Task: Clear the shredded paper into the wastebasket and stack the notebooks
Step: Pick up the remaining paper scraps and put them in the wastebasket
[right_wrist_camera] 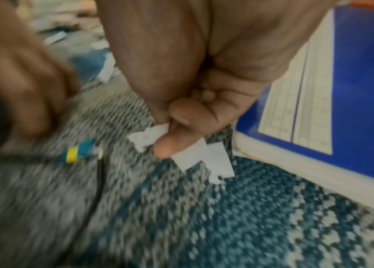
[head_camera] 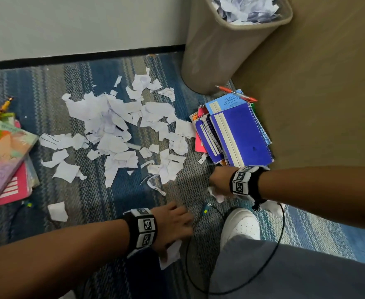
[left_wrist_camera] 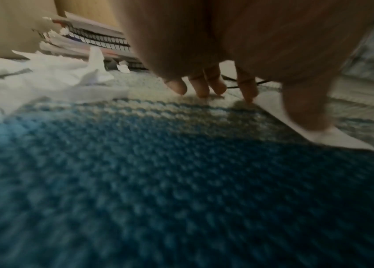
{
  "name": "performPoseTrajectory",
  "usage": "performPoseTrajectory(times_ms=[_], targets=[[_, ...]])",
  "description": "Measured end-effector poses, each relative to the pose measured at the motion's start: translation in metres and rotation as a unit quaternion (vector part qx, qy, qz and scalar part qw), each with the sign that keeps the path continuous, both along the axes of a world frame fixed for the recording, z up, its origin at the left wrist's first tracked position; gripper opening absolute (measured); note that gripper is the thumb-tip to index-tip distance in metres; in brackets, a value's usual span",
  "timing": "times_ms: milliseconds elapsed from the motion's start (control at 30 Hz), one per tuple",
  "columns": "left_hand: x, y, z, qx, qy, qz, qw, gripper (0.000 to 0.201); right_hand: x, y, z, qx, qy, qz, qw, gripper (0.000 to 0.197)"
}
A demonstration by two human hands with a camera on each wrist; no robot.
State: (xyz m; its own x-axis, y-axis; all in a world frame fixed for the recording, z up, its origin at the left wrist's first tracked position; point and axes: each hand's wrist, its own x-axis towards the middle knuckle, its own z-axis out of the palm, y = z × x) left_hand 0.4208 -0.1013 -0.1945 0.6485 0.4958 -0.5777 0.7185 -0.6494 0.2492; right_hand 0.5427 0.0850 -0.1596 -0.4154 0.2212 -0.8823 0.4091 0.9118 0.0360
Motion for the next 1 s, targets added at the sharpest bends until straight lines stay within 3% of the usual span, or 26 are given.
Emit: performPoseTrajectory(times_ms=[133,200,267,333,400,433,500,600,733,867,1000], targets=[[0.009,-0.009,-0.012,0.048,-0.024,-0.019,0.998,0.032,-0.014,0.017,0.013,0.009,0.112,-0.08,0.99,0.043],[0.0,0.004,-0.009,0.063,-0.049,-0.007,0.997,0.027,-0.017,0.025,0.025,-0.014,0.077,-0.109,0.991,0.045],[-0.021,0.026,0.001,0.068,-0.067,0.062,0.994,0.018,-0.013,0.025,0.033,-0.018,0.042,-0.134,0.99,0.044],[-0.05,0.049,0.009,0.102,-0.066,0.15,0.981,0.029,-0.006,0.014,0.038,0.016,0.036,-0.109,0.993,0.036],[-0.077,0.066,0.019,0.15,-0.052,0.196,0.968,0.052,0.002,-0.007,0.032,0.031,0.015,-0.103,0.994,0.027],[-0.086,0.072,0.022,0.161,-0.038,0.208,0.964,0.06,0.006,-0.022,0.027,0.023,-0.01,-0.119,0.993,0.038],[-0.094,0.084,0.026,0.172,-0.012,0.236,0.956,0.067,0.006,-0.054,0.015,0.006,-0.052,-0.186,0.981,0.079],[-0.093,0.099,0.022,0.183,-0.003,0.284,0.941,0.063,-0.01,-0.075,0.003,-0.006,0.023,-0.269,0.963,0.096],[-0.082,0.117,0.011,0.172,-0.012,0.324,0.93,0.06,-0.044,-0.053,0.013,-0.045,0.162,-0.251,0.953,0.087],[-0.075,0.15,0.015,0.177,-0.005,0.392,0.903,0.07,-0.07,-0.001,0.02,0.079,0.295,-0.146,0.941,0.046],[-0.083,0.177,0.012,0.147,0.018,0.452,0.879,0.068,-0.089,0.057,0.016,0.164,0.3,-0.039,0.939,0.061]])
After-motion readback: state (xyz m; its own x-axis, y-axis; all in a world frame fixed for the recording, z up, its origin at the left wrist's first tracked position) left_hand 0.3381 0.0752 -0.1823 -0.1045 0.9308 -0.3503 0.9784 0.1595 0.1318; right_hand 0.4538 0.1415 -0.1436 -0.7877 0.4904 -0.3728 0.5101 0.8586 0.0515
